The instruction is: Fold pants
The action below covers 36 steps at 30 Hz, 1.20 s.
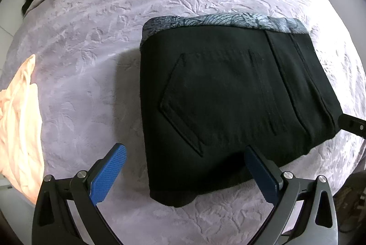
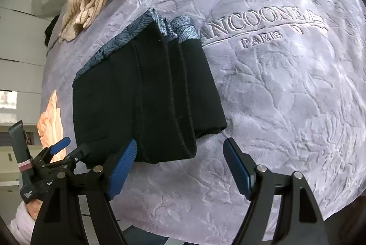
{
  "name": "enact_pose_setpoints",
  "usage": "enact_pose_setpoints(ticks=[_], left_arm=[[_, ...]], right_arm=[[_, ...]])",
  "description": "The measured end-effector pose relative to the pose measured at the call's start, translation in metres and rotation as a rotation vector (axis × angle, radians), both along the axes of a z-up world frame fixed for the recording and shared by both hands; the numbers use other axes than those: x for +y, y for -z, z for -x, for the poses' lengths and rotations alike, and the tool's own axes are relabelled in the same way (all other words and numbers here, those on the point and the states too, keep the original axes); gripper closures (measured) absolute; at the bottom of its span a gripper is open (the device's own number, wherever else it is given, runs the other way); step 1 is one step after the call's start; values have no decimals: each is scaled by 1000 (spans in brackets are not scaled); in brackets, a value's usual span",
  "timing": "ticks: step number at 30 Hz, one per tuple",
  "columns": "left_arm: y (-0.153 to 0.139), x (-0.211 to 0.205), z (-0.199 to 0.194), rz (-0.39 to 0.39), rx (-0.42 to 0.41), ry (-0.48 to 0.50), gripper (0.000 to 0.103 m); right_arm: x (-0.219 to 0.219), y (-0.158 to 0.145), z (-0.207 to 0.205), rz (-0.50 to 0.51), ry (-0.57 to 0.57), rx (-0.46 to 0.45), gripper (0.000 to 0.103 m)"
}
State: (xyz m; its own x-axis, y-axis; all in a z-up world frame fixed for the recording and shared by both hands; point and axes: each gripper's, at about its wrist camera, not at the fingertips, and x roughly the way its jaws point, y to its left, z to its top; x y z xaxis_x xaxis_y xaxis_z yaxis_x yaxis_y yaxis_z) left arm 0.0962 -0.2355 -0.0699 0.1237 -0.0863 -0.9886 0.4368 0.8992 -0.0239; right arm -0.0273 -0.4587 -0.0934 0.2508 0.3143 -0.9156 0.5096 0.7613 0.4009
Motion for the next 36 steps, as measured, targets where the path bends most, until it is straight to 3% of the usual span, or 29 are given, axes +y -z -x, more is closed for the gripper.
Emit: enact_pose_setpoints(ticks=[8,10,14,17,19,21,25,29,30,33,36], left_arm=[[3,5,-19,-8,-1,-50,0],[4,7,-23,-10,1,-61,0],[5,7,-27,-15,-3,-72,0],[5,7,-29,-11,-4,-86,0],[6,6,-29,-13,-2,-93,0],[9,8,-29,-10,9,-93,0],[15,6,-28,-5,31,-88,0],[17,3,-27,-17,30,-65,0],[18,3,-26,-18,31,-61,0],[21,4,-26,-11,38,-62,0],[23,5,-26,-13,42,-61,0]], right_arm=[[-15,-4,-23,9,7,-48,23],[-22,-6,-42,16,5,-72,34],[-36,-3,-86,3,1,-120,37],[-39,12,-112,-29,-36,-100,38],[-38,25,-123,-9,-70,-70,64],[-34,30,-124,48,-105,-49,68],[-30,30,-117,68,-105,-27,73],[-22,21,-106,101,-154,-21,73],[-22,20,-103,95,-154,-25,69],[-26,18,-83,22,-125,-41,57],[-31,17,-65,-34,-83,-56,53]])
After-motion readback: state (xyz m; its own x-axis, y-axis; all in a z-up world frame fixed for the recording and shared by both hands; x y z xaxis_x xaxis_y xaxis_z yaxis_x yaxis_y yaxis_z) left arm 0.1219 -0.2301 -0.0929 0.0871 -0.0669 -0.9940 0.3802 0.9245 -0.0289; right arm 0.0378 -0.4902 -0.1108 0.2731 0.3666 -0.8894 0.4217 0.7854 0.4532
